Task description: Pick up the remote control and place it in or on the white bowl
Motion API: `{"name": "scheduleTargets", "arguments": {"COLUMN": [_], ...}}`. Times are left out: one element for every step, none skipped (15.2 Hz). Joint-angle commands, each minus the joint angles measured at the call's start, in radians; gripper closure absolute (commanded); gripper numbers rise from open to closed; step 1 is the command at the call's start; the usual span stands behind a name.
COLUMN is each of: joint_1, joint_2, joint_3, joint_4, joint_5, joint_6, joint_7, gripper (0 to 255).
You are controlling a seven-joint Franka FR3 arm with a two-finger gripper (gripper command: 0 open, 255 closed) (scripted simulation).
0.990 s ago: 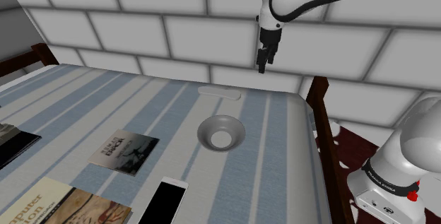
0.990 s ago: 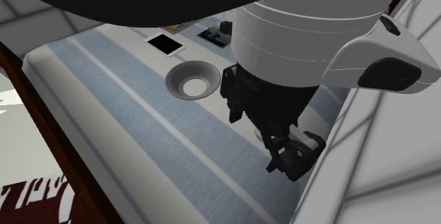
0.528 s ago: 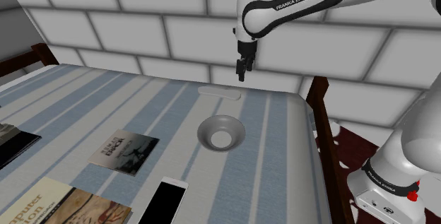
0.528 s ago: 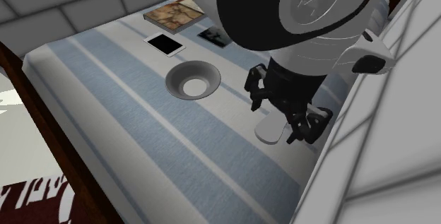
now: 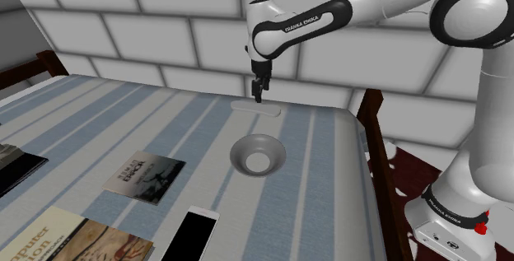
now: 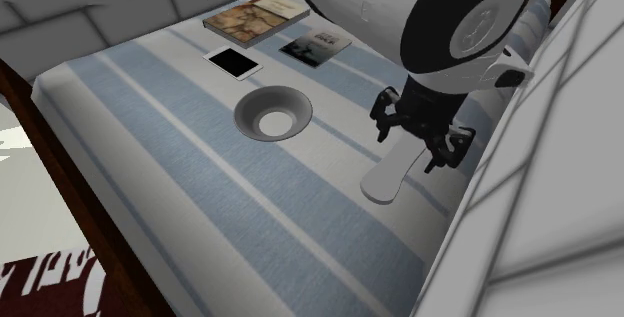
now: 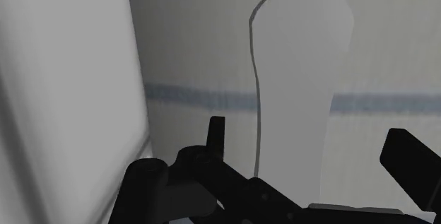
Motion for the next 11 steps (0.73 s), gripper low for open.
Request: {"name": "scheduleTargets", "arguments": {"joint_1": [0.018, 0.025, 0.026, 0.026, 0.026, 0.026, 0.026, 0.026, 0.026, 0.026, 0.026], "joint_2": [0.069, 0.101, 0.105, 0.11, 0.115, 0.12, 0.125, 0.13, 0.136, 0.139, 0.139], "joint_3": [0.007, 0.009, 0.008, 0.008, 0.007, 0.006, 0.006, 0.005, 0.005, 0.004, 0.004], "joint_4": [0.061, 0.096, 0.09, 0.083, 0.077, 0.071, 0.065, 0.06, 0.055, 0.051, 0.052], "joint_5": [-0.015, -0.021, -0.022, -0.023, -0.024, -0.025, -0.026, -0.027, -0.028, -0.028, -0.028], "joint_6": [0.008, 0.005, 0.016, 0.027, 0.038, 0.049, 0.06, 0.071, 0.082, 0.088, 0.088], "joint_7": [-0.003, -0.006, -0.006, -0.005, -0.005, -0.004, -0.003, -0.003, -0.002, -0.002, -0.002], "gripper": [0, 0, 0, 0, 0, 0, 0, 0, 0, 0, 0]}}
